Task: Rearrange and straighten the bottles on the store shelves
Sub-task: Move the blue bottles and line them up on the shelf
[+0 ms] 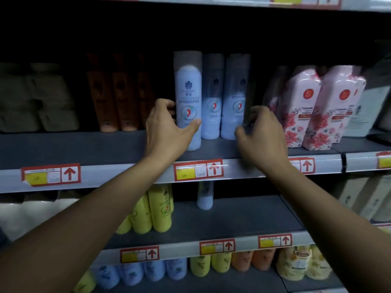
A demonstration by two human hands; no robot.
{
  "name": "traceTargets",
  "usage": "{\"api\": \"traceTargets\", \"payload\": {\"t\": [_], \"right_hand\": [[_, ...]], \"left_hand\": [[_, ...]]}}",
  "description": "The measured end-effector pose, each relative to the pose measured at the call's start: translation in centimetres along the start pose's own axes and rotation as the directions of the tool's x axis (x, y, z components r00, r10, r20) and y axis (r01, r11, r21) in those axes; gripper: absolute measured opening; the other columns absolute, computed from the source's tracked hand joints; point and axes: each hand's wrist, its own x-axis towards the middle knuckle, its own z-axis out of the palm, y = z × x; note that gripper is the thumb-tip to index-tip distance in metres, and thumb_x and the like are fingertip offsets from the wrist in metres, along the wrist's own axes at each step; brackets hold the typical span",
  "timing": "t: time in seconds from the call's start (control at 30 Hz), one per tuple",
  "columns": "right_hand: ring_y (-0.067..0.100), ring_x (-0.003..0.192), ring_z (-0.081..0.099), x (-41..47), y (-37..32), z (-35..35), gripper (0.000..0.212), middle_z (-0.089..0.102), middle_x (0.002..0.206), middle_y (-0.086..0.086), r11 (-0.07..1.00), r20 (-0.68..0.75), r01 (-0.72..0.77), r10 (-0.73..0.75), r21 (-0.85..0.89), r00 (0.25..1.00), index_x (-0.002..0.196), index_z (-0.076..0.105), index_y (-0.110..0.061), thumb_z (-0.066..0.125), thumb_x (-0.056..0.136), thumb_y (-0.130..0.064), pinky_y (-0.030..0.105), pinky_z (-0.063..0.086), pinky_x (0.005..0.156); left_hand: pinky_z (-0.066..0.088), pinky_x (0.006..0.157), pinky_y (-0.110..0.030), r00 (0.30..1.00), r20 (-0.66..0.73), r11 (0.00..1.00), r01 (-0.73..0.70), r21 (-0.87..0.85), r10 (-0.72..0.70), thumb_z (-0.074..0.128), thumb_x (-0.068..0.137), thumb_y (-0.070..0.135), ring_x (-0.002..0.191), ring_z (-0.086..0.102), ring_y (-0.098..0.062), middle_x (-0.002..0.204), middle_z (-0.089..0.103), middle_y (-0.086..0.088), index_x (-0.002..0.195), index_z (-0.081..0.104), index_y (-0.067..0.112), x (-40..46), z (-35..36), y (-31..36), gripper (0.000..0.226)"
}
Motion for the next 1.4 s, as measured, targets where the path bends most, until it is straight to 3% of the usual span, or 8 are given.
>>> {"api": "traceTargets", "payload": {"t": [0.27, 0.47, 0.57, 0.8, 1.0, 1.2, 1.3, 1.4], "right_hand": [[0.042, 0.121, 0.061, 4.7, -0.4, 3.2, 0.060, 0.063, 0.134, 0.018, 0.989, 0.139, -0.131, 0.121, 0.062, 0.983, 0.132, 0.044, -0.006, 0.075, 0.089, -0.035, 0.046, 0.052, 0.098], [0.040, 0.120, 0.063, 5.0, -0.1, 3.8, 0.059, 0.065, 0.131, 0.017, 0.988, 0.124, -0.136, 0.126, 0.079, 0.984, 0.129, 0.046, -0.007, 0.077, 0.088, -0.035, 0.042, 0.050, 0.096], [0.036, 0.119, 0.064, 4.6, 0.1, 3.4, 0.062, 0.066, 0.130, 0.012, 0.985, 0.102, -0.132, 0.121, 0.109, 0.987, 0.128, 0.049, -0.009, 0.082, 0.084, -0.037, 0.043, 0.053, 0.097], [0.033, 0.113, 0.066, 3.2, -0.3, 1.9, 0.065, 0.068, 0.122, 0.009, 0.985, 0.069, -0.115, 0.107, 0.131, 0.992, 0.123, 0.051, -0.015, 0.084, 0.075, -0.044, 0.043, 0.054, 0.093], [0.021, 0.107, 0.070, 0.2, -0.6, 0.8, 0.059, 0.072, 0.118, -0.002, 0.976, -0.018, -0.026, 0.031, 0.216, 0.999, 0.121, 0.055, -0.023, 0.085, 0.077, -0.048, 0.039, 0.056, 0.089], [0.015, 0.111, 0.067, -2.8, -0.8, -0.6, 0.059, 0.068, 0.123, -0.006, 0.937, -0.149, 0.100, -0.052, 0.336, 0.988, 0.131, 0.052, -0.024, 0.080, 0.085, -0.048, 0.045, 0.056, 0.094], [0.016, 0.113, 0.066, -3.8, -1.1, -1.6, 0.057, 0.067, 0.124, -0.005, 0.920, -0.222, 0.149, -0.069, 0.363, 0.973, 0.134, 0.051, -0.021, 0.077, 0.089, -0.046, 0.047, 0.056, 0.093], [0.015, 0.111, 0.067, -4.8, -1.3, -3.0, 0.053, 0.067, 0.123, -0.004, 0.913, -0.268, 0.166, -0.066, 0.373, 0.961, 0.133, 0.052, -0.021, 0.076, 0.091, -0.045, 0.046, 0.057, 0.091]], "left_hand": [[0.052, 0.073, -0.014, 1.000, 0.011, 1.000, 0.028, -0.015, -0.027, 0.090, 0.074, 0.046, 0.091, 0.069, -0.006, 0.101, 0.067, 0.013, 0.118, 0.057, 0.022, 0.6, 0.3, 0.3, 0.060], [0.061, 0.085, -0.034, 0.999, -0.007, 0.999, 0.037, -0.013, -0.038, 0.089, 0.071, 0.050, 0.094, 0.071, -0.008, 0.104, 0.072, 0.011, 0.118, 0.062, 0.023, 0.6, 0.7, -0.2, 0.061], [0.060, 0.088, -0.039, 0.999, -0.027, 0.999, 0.043, 0.012, -0.042, 0.082, 0.064, 0.065, 0.096, 0.071, -0.016, 0.108, 0.074, 0.004, 0.117, 0.067, 0.023, 0.6, 0.8, -0.3, 0.069], [0.061, 0.081, -0.038, 0.998, -0.016, 0.998, 0.063, 0.002, -0.063, 0.087, 0.064, 0.063, 0.092, 0.070, -0.012, 0.103, 0.072, 0.008, 0.105, 0.064, 0.029, -0.4, -0.5, 0.4, 0.058], [0.063, 0.077, -0.027, 0.999, -0.029, 0.988, 0.021, -0.156, -0.026, 0.095, 0.068, 0.044, 0.084, 0.071, 0.009, 0.094, 0.074, 0.021, 0.107, 0.066, 0.030, -2.7, -2.1, 1.9, 0.051], [0.061, 0.087, -0.032, 0.991, -0.111, 0.975, -0.093, -0.203, 0.071, 0.096, 0.068, 0.045, 0.102, 0.070, 0.001, 0.109, 0.074, 0.018, 0.119, 0.067, 0.026, -5.1, -3.4, 3.0, 0.061], [0.053, 0.089, -0.014, 0.985, -0.128, 0.967, -0.144, -0.211, 0.119, 0.095, 0.072, 0.039, 0.106, 0.066, 0.007, 0.113, 0.073, 0.017, 0.124, 0.068, 0.022, -5.8, -4.6, 4.1, 0.062], [0.049, 0.088, -0.010, 0.980, -0.132, 0.960, -0.173, -0.220, 0.147, 0.095, 0.073, 0.039, 0.106, 0.066, 0.009, 0.113, 0.073, 0.018, 0.126, 0.069, 0.021, -6.4, -5.7, 5.1, 0.061]]}}
